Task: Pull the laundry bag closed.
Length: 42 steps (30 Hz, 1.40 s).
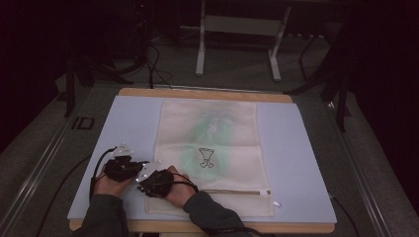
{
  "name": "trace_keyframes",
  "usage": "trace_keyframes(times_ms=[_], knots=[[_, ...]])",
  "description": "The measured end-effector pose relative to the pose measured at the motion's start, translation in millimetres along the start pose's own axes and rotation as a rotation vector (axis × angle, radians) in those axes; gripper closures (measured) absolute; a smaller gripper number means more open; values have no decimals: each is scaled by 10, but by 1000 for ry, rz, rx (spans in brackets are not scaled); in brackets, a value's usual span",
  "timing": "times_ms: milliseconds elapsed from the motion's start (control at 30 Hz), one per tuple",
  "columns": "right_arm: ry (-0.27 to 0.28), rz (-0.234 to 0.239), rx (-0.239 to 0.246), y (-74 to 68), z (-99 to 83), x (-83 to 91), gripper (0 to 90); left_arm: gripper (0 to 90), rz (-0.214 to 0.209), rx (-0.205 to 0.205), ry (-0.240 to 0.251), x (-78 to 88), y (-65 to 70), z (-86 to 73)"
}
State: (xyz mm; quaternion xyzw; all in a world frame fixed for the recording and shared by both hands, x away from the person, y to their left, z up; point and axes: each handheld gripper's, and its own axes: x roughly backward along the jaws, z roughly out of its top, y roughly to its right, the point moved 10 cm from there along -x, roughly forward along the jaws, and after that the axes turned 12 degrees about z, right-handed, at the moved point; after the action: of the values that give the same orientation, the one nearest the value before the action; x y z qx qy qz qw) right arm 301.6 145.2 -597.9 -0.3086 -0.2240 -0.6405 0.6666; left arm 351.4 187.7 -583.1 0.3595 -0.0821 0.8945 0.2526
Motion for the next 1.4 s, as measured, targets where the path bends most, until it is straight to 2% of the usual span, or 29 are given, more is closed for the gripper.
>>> trace_keyframes(times_ms=[267, 500, 867, 1133, 1267, 1400], knots=[[58, -5, 7, -26, 63, 185, 815, 892, 1, -1, 0, 9, -10, -4], [51, -5, 9, -15, 22, 177, 817, 892, 1, 1, 1, 15, -10, -4], [21, 7, 0, -34, -194, 281, 812, 889, -8, -8, -7, 4, 16, -13], [13, 37, -37, -4, -266, 235, 802, 887, -32, -29, -17, -3, 63, -24], [11, 76, -71, -11, -281, 200, 789, 886, -43, -30, -23, -4, 84, -32], [9, 59, -67, -8, -285, 203, 815, 887, -57, -38, -35, 2, 112, -49]])
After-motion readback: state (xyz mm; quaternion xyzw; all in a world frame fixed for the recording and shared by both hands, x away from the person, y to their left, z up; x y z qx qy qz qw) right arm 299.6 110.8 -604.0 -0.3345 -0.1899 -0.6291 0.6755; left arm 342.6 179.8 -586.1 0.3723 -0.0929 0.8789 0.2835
